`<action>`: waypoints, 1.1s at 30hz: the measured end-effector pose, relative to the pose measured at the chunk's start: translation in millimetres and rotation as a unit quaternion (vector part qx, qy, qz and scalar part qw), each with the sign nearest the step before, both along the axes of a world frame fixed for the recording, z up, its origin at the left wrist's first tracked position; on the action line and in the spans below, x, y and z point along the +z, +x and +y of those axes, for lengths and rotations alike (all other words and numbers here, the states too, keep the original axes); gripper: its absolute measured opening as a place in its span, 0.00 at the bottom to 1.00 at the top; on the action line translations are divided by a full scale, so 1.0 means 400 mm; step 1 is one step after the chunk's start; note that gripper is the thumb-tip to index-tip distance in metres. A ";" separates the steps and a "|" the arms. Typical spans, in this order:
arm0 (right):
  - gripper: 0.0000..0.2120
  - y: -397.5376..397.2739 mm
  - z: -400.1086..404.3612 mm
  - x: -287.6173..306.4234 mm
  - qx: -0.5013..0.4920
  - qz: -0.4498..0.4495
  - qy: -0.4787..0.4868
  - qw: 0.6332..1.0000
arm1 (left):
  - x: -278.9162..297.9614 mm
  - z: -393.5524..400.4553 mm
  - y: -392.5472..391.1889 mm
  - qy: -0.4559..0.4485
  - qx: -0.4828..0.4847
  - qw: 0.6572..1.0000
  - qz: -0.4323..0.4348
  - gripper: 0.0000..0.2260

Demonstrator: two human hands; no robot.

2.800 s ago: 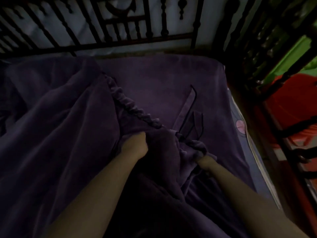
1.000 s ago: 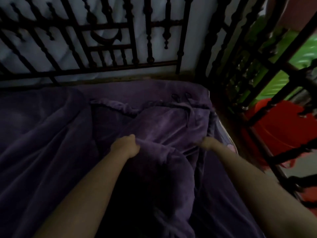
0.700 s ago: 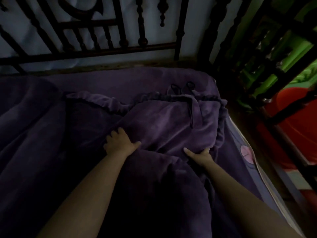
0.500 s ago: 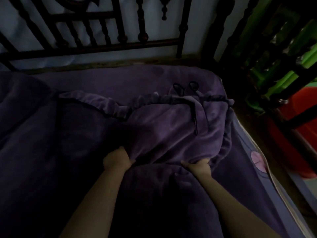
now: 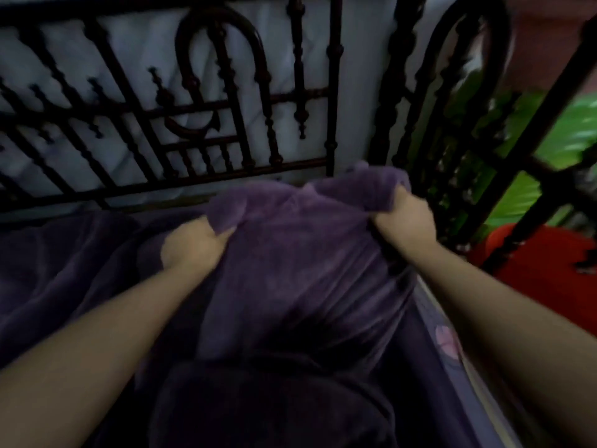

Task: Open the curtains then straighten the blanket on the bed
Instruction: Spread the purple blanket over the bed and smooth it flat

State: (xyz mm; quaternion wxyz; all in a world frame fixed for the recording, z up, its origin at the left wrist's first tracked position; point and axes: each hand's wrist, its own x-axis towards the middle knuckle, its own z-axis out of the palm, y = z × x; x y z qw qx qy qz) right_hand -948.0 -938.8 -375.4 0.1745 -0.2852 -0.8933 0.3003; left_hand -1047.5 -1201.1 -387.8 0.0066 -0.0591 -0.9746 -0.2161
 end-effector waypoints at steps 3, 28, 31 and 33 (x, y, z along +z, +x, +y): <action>0.22 -0.032 0.066 0.204 -0.009 0.057 0.114 0.992 | 0.120 0.076 -0.024 0.062 0.038 0.994 0.084 0.26; 0.34 -0.137 0.039 -0.888 0.110 -0.335 0.037 0.935 | -0.732 0.356 -0.156 -0.259 -0.288 0.909 -0.150 0.34; 0.36 -0.139 0.047 -0.937 0.110 -0.299 0.054 0.946 | -0.804 0.350 -0.145 -0.233 -0.280 0.915 -0.173 0.31; 0.37 -0.139 0.055 -0.951 0.113 -0.288 0.053 0.950 | -0.818 0.351 -0.138 -0.215 -0.273 0.921 -0.177 0.30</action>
